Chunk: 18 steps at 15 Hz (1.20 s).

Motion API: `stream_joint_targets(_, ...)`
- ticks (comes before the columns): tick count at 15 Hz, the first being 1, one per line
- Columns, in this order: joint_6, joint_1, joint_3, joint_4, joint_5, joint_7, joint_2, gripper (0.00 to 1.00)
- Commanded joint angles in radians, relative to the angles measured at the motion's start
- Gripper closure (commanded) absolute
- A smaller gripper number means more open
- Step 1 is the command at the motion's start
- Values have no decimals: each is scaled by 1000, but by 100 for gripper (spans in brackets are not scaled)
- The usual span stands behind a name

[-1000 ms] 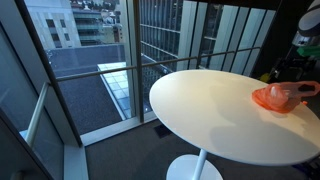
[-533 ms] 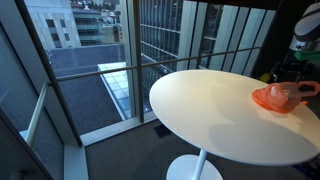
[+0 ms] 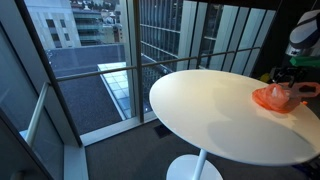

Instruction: Remove the roll on stick from the plastic bag and put it on the table

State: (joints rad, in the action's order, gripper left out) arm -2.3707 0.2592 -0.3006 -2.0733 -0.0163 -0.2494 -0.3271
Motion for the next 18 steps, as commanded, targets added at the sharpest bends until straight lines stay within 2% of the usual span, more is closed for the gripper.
stream_joint_targets(1, -21, -3, 0, 4, 9, -19, -8, 35)
stream_joint_targets(2, -22, -4, -1, 3, 9, -20, -9, 51)
stream_joint_targets(3, -22, -5, 0, 2, 9, -21, -9, 59)
stream_joint_targets(4, -23, -7, -1, 0, 7, -23, -8, 61)
stream_joint_targets(7, -14, -10, -1, -7, 3, -19, 9, 85)
stream_joint_targets(9, 4, -15, -3, -25, -5, -12, 43, 90)
stream_joint_targets(18, -7, -53, 6, -156, -91, -34, 282, 89)
